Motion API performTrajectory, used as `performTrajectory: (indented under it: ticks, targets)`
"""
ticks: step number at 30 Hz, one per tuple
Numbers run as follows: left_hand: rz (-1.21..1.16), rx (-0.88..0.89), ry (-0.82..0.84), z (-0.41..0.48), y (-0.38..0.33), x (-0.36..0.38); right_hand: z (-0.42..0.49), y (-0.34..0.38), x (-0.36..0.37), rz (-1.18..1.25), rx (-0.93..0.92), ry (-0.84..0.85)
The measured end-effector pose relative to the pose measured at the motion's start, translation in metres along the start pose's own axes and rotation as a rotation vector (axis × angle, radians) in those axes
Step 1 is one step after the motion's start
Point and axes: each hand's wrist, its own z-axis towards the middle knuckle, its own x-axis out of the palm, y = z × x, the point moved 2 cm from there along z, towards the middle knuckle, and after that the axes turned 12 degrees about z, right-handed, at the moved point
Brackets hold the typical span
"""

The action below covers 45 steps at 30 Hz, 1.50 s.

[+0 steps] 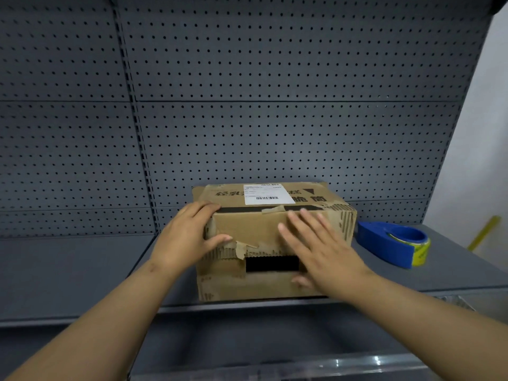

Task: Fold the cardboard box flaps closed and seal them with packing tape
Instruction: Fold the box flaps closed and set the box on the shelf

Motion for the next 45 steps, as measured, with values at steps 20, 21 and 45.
performTrajectory:
  ticks: [20, 21, 45]
  targets:
    - [0.440, 0.241, -0.265, -0.014, -0.072, 0.072, 0.016, -0.019, 0.009, 0.064, 0.066, -0.198]
    - [0.441, 0.246, -0.285, -0.013, -0.071, 0.074, 0.016, -0.022, 0.004, 0.094, 0.065, -0.254]
    - [0.535, 0.213, -0.392, -0.008, -0.070, 0.079, -0.075, -0.217, 0.084, 0.145, 0.866, 0.316]
